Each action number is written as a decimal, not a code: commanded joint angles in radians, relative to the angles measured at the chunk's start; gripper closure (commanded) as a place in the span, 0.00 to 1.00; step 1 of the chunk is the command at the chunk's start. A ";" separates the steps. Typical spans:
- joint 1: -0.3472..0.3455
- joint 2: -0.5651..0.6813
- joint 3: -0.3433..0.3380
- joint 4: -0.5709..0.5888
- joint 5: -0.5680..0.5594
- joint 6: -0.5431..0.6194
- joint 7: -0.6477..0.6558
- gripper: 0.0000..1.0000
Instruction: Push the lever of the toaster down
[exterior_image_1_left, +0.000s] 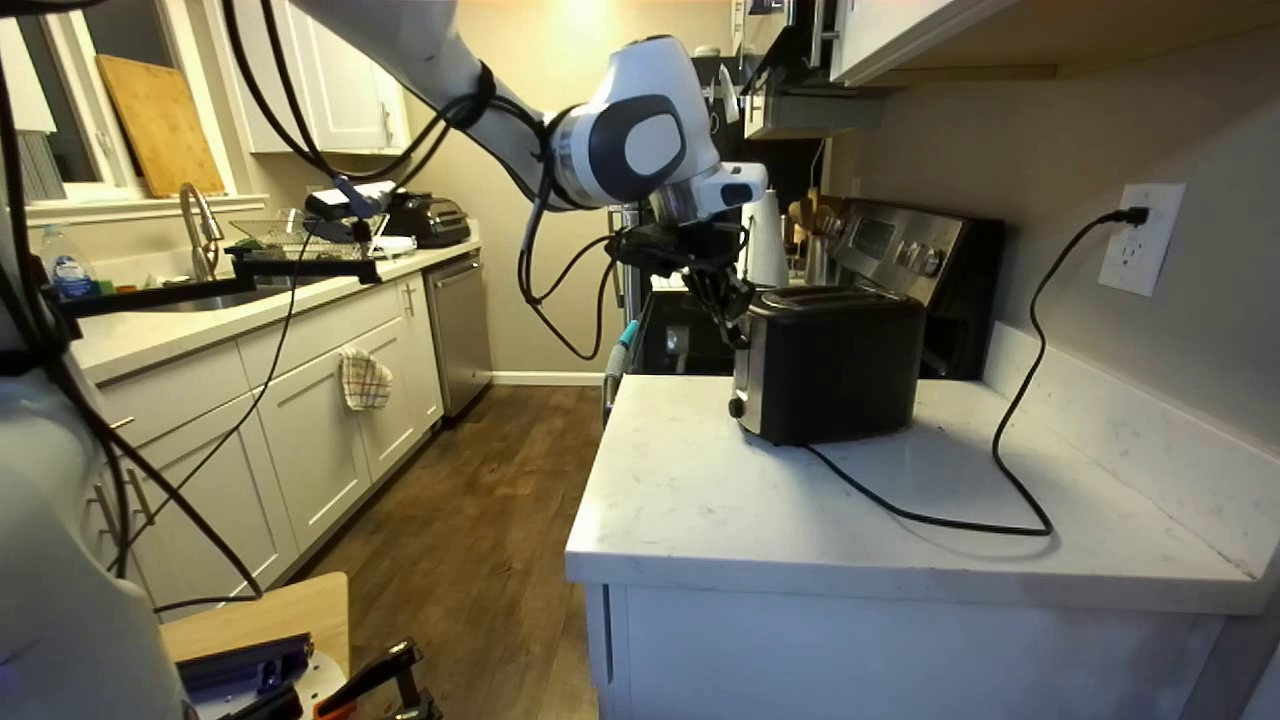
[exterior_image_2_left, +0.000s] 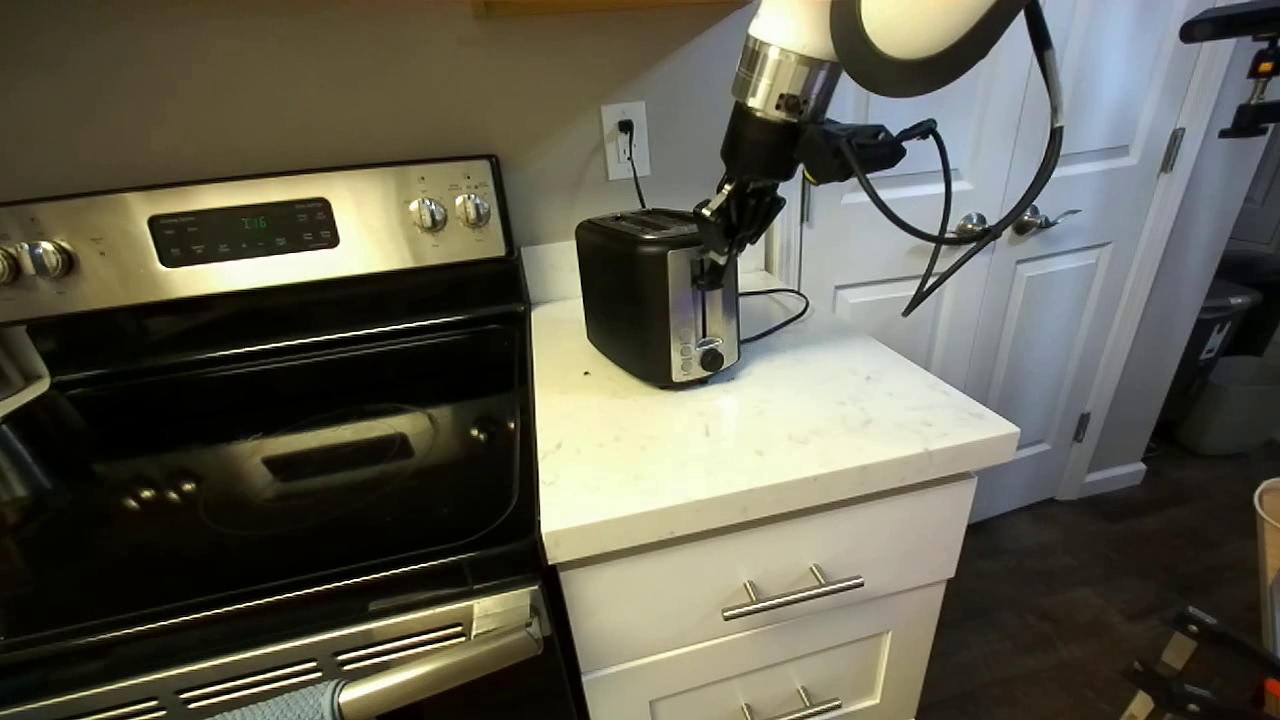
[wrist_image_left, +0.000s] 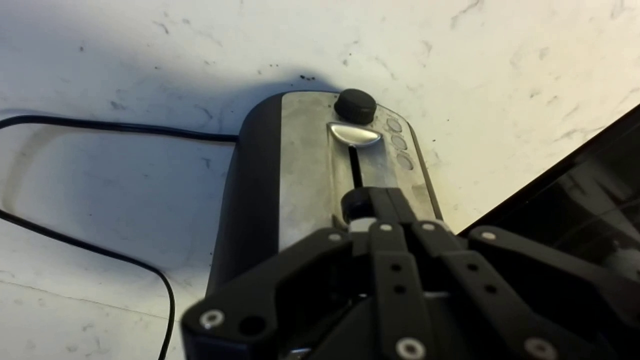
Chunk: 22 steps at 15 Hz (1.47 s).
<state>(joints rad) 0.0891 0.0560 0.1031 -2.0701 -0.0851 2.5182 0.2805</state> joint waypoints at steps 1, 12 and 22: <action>0.009 0.036 -0.009 0.024 -0.021 0.023 -0.002 1.00; 0.011 0.143 -0.036 0.051 -0.033 0.100 -0.002 1.00; 0.055 0.231 -0.079 0.086 -0.167 0.170 0.035 1.00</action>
<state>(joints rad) 0.1292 0.1922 0.0548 -2.0373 -0.1804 2.6092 0.2909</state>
